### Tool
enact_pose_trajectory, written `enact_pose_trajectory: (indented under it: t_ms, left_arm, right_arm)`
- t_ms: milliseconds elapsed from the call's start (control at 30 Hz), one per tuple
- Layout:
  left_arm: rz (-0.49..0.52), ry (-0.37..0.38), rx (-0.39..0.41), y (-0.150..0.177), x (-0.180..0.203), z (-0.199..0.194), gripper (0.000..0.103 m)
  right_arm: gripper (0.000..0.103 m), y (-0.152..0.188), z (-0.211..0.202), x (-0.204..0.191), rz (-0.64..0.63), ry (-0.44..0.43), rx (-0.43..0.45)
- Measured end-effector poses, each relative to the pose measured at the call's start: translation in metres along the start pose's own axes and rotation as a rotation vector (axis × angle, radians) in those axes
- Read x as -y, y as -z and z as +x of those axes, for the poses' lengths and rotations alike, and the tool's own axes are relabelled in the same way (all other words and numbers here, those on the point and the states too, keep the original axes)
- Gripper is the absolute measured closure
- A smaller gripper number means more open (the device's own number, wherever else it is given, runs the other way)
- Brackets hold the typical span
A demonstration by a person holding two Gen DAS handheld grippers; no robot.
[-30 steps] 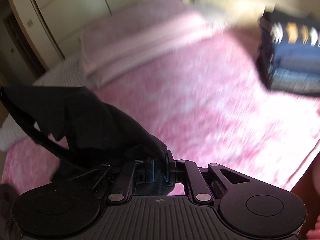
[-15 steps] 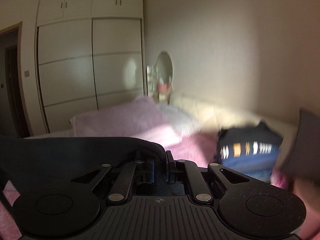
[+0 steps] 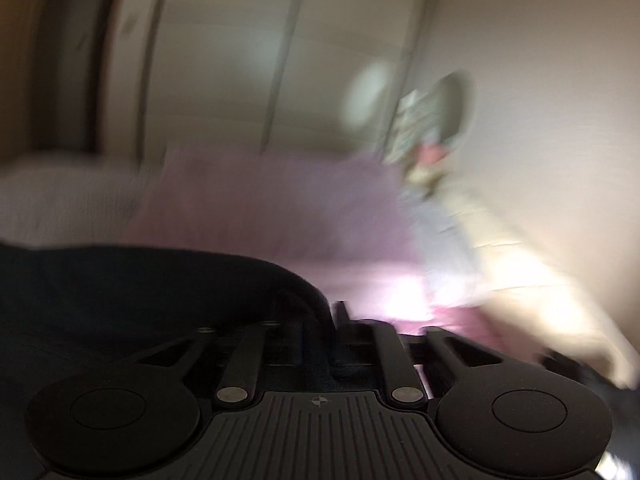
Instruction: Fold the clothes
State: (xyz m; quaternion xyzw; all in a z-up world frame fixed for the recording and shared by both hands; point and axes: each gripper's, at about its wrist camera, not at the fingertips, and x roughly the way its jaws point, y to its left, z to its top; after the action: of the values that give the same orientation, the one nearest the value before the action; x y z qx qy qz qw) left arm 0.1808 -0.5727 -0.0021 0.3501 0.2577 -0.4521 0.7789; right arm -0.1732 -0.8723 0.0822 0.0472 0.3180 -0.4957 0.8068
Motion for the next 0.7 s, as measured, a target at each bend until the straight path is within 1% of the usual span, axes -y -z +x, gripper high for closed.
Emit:
enact_pose_trajectory:
  t_ms: [33,67,100,200,267,300,367,433,533,600,633,700]
  left_arm:
    - [-0.033,-0.015,-0.039,0.010,0.006,0.017,0.075]
    - [-0.066,-0.031,-0.078,0.020,0.012,0.033,0.075]
    - [-0.099,-0.046,-0.117,0.030,0.017,0.050,0.075]
    - [-0.130,-0.011,-0.209,0.073,0.047,0.057,0.075]
    - [-0.188,0.048,-0.270,0.113,0.067,0.051,0.075]
    - [-0.226,0.082,-0.298,0.133,0.079,0.047,0.075]
    - [-0.282,0.156,-0.352,0.164,0.106,0.039,0.074]
    - [-0.306,0.233,-0.394,0.190,0.137,0.031,0.072]
    - [-0.340,0.370,-0.471,0.224,0.183,0.033,0.070]
    - [-0.356,0.433,-0.514,0.241,0.206,0.033,0.067]
    - [-0.364,0.464,-0.535,0.250,0.218,0.033,0.063]
    - [-0.357,0.472,-0.570,0.262,0.234,0.037,0.061]
  right_arm:
    - [0.032,0.007,0.039,0.000,0.001,-0.008,-0.031]
    - [0.032,0.015,0.072,0.000,0.016,-0.029,-0.060]
    - [0.032,0.026,0.093,0.000,0.050,-0.068,-0.084]
    - [0.032,0.078,0.140,-0.004,0.071,-0.176,-0.179]
    - [0.032,0.126,0.153,-0.011,0.091,-0.227,-0.259]
    - [0.032,0.151,0.155,-0.011,0.121,-0.245,-0.309]
    - [0.032,0.200,0.146,-0.009,0.193,-0.278,-0.407]
    - [0.032,0.247,0.131,-0.002,0.260,-0.294,-0.501]
    - [0.032,0.291,0.095,0.006,0.318,-0.308,-0.573]
    - [0.032,0.313,0.074,0.008,0.338,-0.331,-0.600]
    - [0.032,0.322,0.065,0.007,0.347,-0.344,-0.611]
    - [0.032,0.336,0.054,0.003,0.366,-0.369,-0.633]
